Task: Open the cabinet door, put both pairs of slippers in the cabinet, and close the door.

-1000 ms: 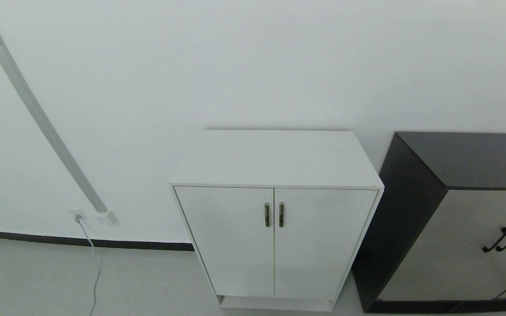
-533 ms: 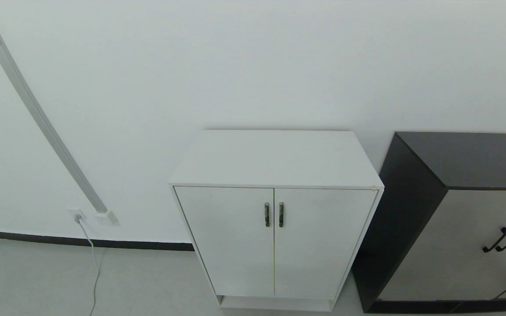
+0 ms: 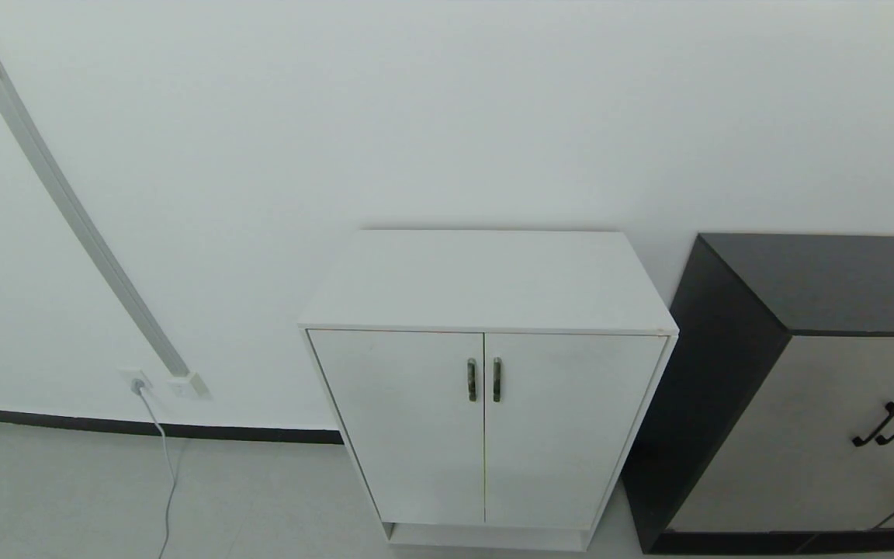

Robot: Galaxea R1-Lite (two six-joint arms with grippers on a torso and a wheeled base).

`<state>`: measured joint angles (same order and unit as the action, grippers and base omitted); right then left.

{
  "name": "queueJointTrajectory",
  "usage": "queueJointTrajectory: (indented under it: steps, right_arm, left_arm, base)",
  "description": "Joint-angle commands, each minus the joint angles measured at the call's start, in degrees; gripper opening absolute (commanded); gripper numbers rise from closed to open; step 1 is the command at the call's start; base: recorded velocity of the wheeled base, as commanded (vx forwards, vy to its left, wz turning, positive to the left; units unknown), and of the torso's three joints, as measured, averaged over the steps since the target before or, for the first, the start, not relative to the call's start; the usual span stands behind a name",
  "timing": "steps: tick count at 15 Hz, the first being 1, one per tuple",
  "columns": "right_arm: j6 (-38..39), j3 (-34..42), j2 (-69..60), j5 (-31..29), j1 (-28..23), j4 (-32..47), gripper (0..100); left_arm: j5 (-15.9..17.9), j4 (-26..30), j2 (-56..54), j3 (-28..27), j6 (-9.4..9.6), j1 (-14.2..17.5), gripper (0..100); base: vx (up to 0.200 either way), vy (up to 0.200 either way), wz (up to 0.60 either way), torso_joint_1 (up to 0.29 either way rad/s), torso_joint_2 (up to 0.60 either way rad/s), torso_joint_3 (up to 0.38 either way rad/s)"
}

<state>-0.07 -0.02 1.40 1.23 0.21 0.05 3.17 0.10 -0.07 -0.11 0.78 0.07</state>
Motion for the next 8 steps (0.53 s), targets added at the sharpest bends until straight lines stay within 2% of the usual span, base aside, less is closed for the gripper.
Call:
queueJointTrajectory:
  steps: [1,3,6,8]
  right_arm:
    - [1.04,0.02,-1.4,-0.53,-0.12,-0.14,0]
    - [4.12,0.02,-1.4,-2.29,-0.12,-0.4,0]
    - [4.73,0.02,-1.4,-5.89,-0.12,-0.66,0]
    - [5.17,0.02,-1.4,-6.15,-0.12,-0.66,0]
  left_arm:
    - [-0.01,-0.01,0.07,0.02,-0.08,0.01,0]
    - [-0.09,-0.01,0.07,0.02,-0.78,0.01,0]
    - [-0.01,-0.01,0.07,0.02,-0.52,0.01,0]
    - [-0.01,-0.01,0.07,0.02,-0.52,0.01,0]
  base:
    - [0.0,0.0,0.0,0.0,0.0,0.0]
    - [0.0,0.0,0.0,0.0,0.0,0.0]
    - [0.0,0.0,0.0,0.0,0.0,0.0]
    - [0.0,0.0,0.0,0.0,0.0,0.0]
